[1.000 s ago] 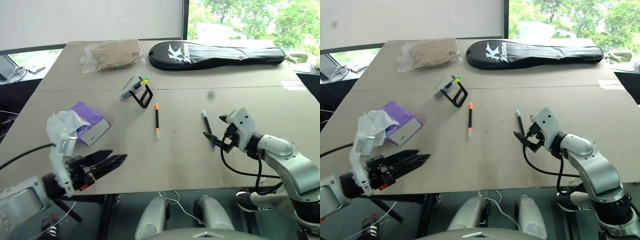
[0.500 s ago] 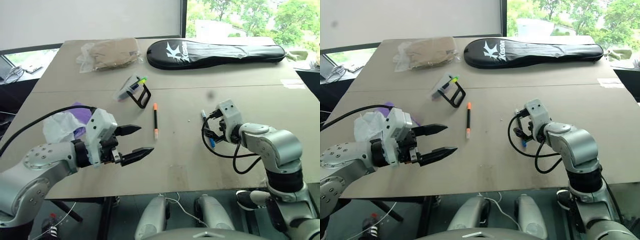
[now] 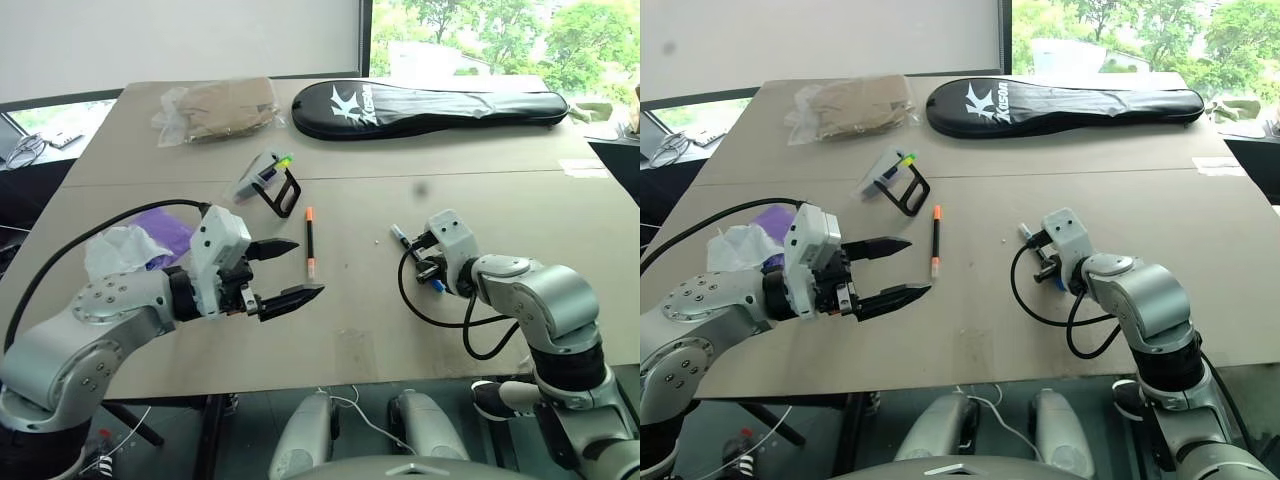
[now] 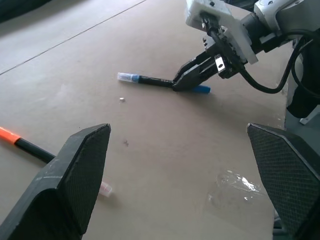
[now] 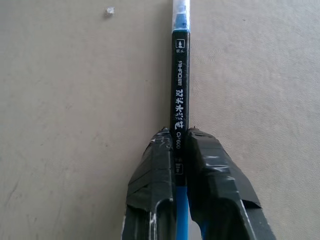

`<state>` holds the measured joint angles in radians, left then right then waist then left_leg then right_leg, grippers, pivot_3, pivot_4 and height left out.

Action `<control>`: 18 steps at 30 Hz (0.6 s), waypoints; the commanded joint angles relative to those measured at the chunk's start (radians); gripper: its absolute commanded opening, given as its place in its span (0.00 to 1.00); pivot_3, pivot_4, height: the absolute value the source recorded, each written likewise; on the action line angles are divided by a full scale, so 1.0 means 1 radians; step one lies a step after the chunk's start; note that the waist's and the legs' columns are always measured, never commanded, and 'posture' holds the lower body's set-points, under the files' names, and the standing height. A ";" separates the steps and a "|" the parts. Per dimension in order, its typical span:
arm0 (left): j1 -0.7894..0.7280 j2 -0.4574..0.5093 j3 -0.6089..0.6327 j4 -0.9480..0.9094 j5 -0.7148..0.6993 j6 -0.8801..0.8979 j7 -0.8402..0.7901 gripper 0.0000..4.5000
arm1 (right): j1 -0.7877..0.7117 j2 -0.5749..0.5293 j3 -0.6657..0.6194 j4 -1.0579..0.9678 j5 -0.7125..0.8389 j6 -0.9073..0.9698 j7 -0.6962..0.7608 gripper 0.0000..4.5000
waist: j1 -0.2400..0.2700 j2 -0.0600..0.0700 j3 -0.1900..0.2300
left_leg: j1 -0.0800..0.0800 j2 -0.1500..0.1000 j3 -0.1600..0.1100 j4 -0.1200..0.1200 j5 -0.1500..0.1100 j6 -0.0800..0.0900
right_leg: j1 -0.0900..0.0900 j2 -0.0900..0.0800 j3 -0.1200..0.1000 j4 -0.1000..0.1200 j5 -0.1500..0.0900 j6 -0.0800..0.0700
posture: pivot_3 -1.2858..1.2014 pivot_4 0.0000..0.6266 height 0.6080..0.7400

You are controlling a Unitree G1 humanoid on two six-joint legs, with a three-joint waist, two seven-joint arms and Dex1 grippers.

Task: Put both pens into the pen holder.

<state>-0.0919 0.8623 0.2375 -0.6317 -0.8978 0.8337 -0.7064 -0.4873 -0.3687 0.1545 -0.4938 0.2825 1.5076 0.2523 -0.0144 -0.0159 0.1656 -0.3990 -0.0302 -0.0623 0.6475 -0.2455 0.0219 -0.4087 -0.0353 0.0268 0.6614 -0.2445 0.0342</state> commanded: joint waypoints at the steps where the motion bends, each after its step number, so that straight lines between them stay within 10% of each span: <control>1: -0.080 -0.072 0.022 0.079 -0.140 0.108 0.128 1.00 | 0.041 0.028 -0.064 -0.049 0.023 -0.055 0.014 0.00 | 0.002 0.000 0.000 | 0.000 0.000 -0.001 0.001 0.000 0.000 | 0.001 0.000 -0.001 0.000 0.000 0.000 | 0.52 0.24 1.00; 15: -0.428 -0.409 -0.055 0.408 -0.355 0.253 0.430 1.00 | 0.114 0.094 -0.130 -0.270 0.218 -0.391 0.172 0.00 | -0.002 0.000 0.001 | -0.001 -0.001 -0.002 0.002 0.000 -0.001 | 0.000 0.000 -0.001 0.002 0.000 0.001 | 0.52 0.24 1.00; 18: -0.465 -0.430 -0.067 0.438 -0.349 0.254 0.420 0.80 | 0.104 0.092 -0.108 -0.266 0.223 -0.413 0.166 0.00 | -0.002 0.000 0.001 | -0.001 0.000 -0.002 0.002 0.003 -0.005 | -0.001 0.001 -0.001 0.002 0.000 0.000 | 0.52 0.24 1.00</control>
<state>-0.5427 0.4341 0.1738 -0.1821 -1.2457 1.0883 -0.2773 -0.3687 -0.2752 0.0392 -0.7360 0.4906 1.1248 0.4156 -0.0165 -0.0163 0.1667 -0.3997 -0.0307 -0.0640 0.6491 -0.2427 0.0172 -0.4093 -0.0345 0.0258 0.6633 -0.2442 0.0345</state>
